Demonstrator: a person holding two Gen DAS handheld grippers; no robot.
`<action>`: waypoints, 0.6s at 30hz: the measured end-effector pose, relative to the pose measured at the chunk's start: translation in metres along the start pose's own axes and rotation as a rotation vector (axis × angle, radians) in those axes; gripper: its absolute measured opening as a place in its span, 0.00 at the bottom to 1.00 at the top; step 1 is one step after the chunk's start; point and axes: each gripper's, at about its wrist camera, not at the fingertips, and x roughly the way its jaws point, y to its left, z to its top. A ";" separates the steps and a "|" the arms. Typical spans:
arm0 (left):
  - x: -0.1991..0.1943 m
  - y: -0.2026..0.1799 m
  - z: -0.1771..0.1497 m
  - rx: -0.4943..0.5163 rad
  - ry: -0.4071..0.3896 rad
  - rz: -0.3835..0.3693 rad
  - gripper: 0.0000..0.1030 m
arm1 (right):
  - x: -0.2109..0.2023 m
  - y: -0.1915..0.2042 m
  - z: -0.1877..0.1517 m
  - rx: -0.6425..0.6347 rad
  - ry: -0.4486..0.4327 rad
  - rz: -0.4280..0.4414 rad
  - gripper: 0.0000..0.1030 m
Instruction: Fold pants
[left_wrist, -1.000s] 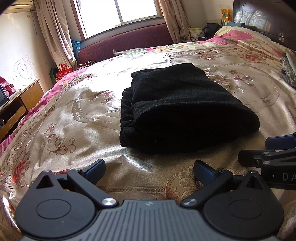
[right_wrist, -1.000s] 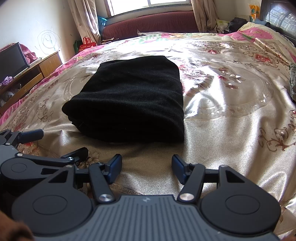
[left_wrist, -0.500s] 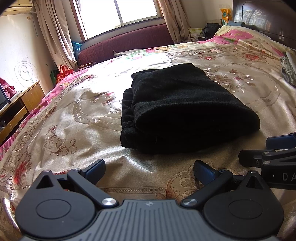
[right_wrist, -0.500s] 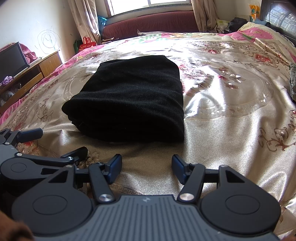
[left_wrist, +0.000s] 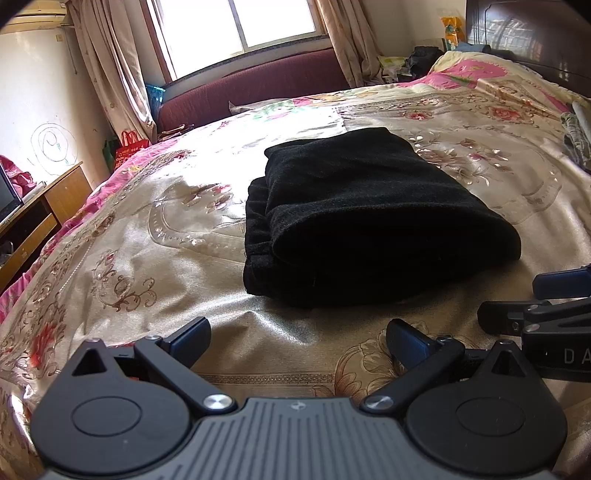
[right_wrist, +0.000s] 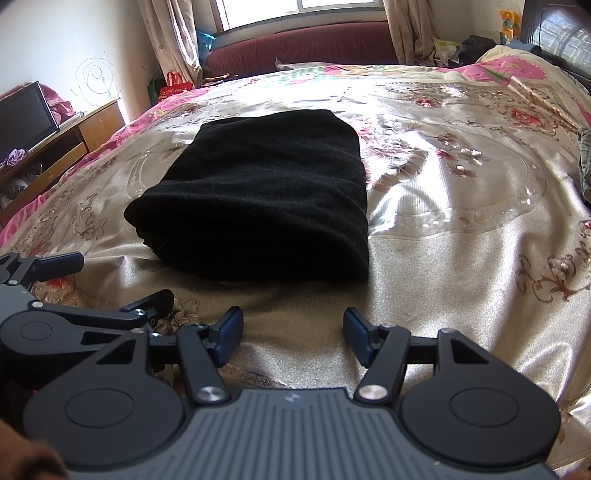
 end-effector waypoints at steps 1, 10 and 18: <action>0.000 0.000 0.000 0.000 -0.001 0.001 1.00 | 0.000 0.000 0.000 0.000 0.000 0.000 0.60; -0.001 0.000 0.000 0.002 -0.003 0.004 1.00 | 0.000 0.000 0.000 0.000 0.000 0.000 0.60; -0.001 0.000 0.000 0.000 -0.003 0.007 1.00 | 0.000 0.000 0.000 -0.004 0.001 -0.001 0.60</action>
